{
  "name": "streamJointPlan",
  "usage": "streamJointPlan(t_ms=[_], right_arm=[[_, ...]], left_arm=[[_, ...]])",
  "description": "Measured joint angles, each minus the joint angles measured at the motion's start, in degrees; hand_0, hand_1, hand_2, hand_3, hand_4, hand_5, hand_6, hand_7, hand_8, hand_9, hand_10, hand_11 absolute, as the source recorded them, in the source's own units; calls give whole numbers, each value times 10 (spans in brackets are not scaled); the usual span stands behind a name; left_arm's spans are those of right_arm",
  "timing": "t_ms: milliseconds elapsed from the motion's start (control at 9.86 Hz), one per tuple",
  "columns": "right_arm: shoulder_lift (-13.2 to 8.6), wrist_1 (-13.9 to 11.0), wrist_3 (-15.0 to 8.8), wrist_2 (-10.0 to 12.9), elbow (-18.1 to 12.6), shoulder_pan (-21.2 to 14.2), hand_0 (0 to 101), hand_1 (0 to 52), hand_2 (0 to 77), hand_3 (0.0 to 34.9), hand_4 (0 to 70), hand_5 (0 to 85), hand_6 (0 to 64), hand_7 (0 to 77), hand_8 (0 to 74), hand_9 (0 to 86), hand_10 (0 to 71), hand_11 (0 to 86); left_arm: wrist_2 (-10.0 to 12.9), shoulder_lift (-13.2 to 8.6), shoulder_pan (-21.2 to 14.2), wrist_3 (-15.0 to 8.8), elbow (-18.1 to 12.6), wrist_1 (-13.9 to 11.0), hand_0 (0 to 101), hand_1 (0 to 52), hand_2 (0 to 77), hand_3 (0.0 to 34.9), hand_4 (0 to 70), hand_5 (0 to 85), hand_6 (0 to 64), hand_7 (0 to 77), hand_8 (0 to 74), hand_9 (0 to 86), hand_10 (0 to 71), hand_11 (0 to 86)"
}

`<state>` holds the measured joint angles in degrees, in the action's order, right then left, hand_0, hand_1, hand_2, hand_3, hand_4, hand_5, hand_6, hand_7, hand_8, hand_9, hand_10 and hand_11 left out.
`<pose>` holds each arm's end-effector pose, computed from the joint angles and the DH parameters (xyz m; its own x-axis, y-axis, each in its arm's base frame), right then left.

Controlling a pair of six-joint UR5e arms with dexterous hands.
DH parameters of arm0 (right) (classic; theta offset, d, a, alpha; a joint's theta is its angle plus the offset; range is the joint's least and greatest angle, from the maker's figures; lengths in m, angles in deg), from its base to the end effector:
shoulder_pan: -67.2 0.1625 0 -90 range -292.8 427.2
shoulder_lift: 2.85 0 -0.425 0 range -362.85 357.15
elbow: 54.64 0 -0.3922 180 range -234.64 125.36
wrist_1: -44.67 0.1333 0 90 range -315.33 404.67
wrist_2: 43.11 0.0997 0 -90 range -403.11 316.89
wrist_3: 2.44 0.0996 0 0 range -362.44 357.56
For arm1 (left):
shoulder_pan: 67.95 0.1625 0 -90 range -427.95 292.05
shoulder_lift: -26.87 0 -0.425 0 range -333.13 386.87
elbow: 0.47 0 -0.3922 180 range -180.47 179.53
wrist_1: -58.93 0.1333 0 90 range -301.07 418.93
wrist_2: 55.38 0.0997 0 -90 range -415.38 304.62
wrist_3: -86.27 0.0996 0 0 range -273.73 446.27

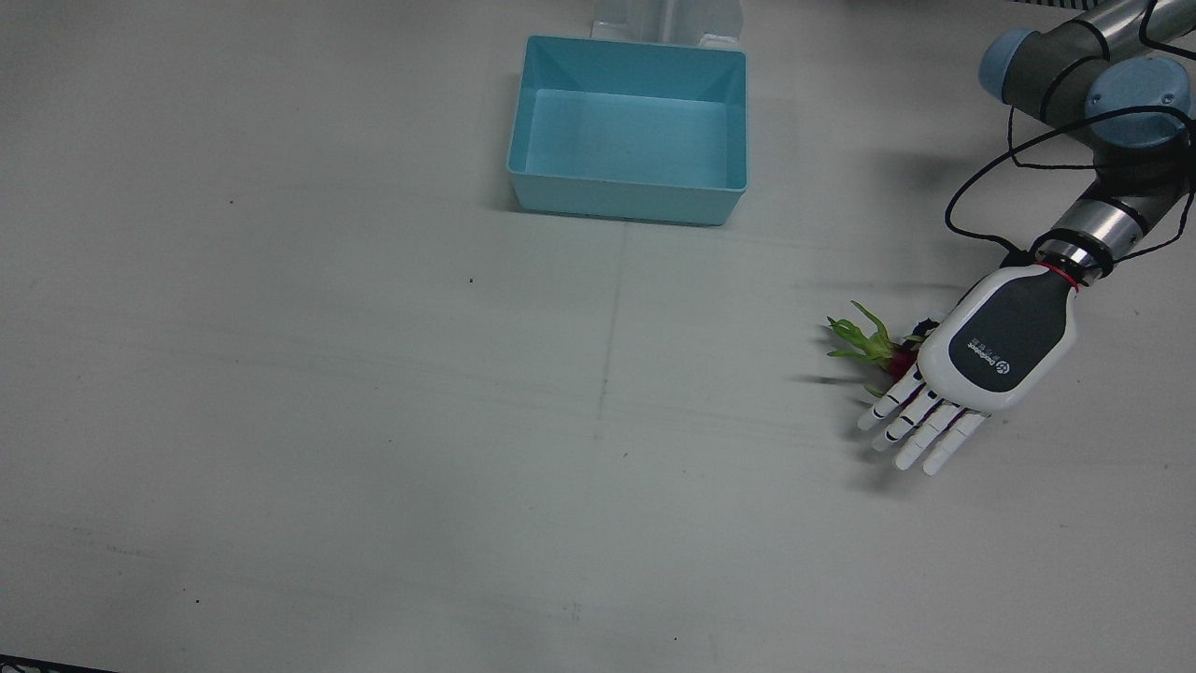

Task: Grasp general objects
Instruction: 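Close the left hand fingers around the dragon fruit, then lift the dragon fruit and carry it over the blue tray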

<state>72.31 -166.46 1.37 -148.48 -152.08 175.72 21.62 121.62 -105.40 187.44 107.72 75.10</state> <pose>0.2765 -0.4888 0.5379 -0.9920 -0.0675 -0.1063 0.1150 -0.1417 -0.9832 0.3058 -0.4304 0.5207 0.0573 0.1939 -0.9794 0.7734 0.6117 0.1664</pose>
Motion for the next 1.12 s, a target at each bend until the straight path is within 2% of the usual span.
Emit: streamJointPlan(t_ms=[101, 203, 304, 406, 507, 609, 710, 812, 913, 1014, 1116], right_arm=[[0, 0, 0, 0, 0, 0, 0, 54, 16, 0, 0, 5, 0, 0, 0, 5, 0, 5], [0, 0, 0, 0, 0, 0, 0, 54, 16, 0, 0, 5, 0, 0, 0, 5, 0, 5], [0, 0, 0, 0, 0, 0, 0, 54, 16, 0, 0, 5, 0, 0, 0, 5, 0, 5], [0, 0, 0, 0, 0, 0, 0, 54, 16, 0, 0, 5, 0, 0, 0, 5, 0, 5], [0, 0, 0, 0, 0, 0, 0, 54, 16, 0, 0, 5, 0, 0, 0, 5, 0, 5], [0, 0, 0, 0, 0, 0, 0, 54, 16, 0, 0, 5, 0, 0, 0, 5, 0, 5], [0, 0, 0, 0, 0, 0, 0, 54, 16, 0, 0, 5, 0, 0, 0, 5, 0, 5], [0, 0, 0, 0, 0, 0, 0, 54, 16, 0, 0, 11, 0, 0, 0, 5, 0, 5], [0, 0, 0, 0, 0, 0, 0, 54, 16, 0, 0, 11, 0, 0, 0, 11, 0, 5], [0, 0, 0, 0, 0, 0, 0, 54, 16, 0, 0, 11, 0, 0, 0, 11, 0, 5], [0, 0, 0, 0, 0, 0, 0, 54, 16, 0, 0, 11, 0, 0, 0, 5, 0, 5]], left_arm=[[0, 0, 0, 0, 0, -1, 591, 0, 458, 0, 82, 169, 65, 256, 44, 11, 11, 11], [0, 0, 0, 0, 0, -2, 596, 0, 431, 0, 82, 131, 109, 251, 109, 11, 11, 11], [0, 0, 0, 0, 0, -5, 596, 0, 431, 0, 82, 131, 109, 251, 109, 11, 11, 11], [0, 0, 0, 0, 0, -7, 599, 0, 420, 0, 65, 104, 153, 322, 169, 76, 11, 11], [0, 0, 0, 0, 0, -8, 599, 0, 415, 0, 44, 104, 169, 355, 196, 120, 11, 11], [0, 0, 0, 0, 0, -9, 603, 0, 415, 0, 49, 104, 185, 371, 218, 147, 11, 11], [0, 0, -1, 0, 0, -10, 606, 0, 415, 0, 49, 109, 218, 404, 251, 191, 44, 11], [0, 0, 0, 0, -1, -12, 606, 0, 415, 0, 49, 109, 218, 404, 251, 191, 44, 11], [0, 0, 0, 0, -2, -13, 603, 0, 415, 0, 142, 164, 371, 535, 382, 349, 284, 180], [-1, 0, 0, 0, -2, -14, 603, 0, 415, 0, 142, 164, 371, 535, 382, 349, 284, 180], [-1, 0, 0, 0, -2, -14, 597, 0, 415, 0, 218, 196, 420, 573, 431, 425, 338, 305]])
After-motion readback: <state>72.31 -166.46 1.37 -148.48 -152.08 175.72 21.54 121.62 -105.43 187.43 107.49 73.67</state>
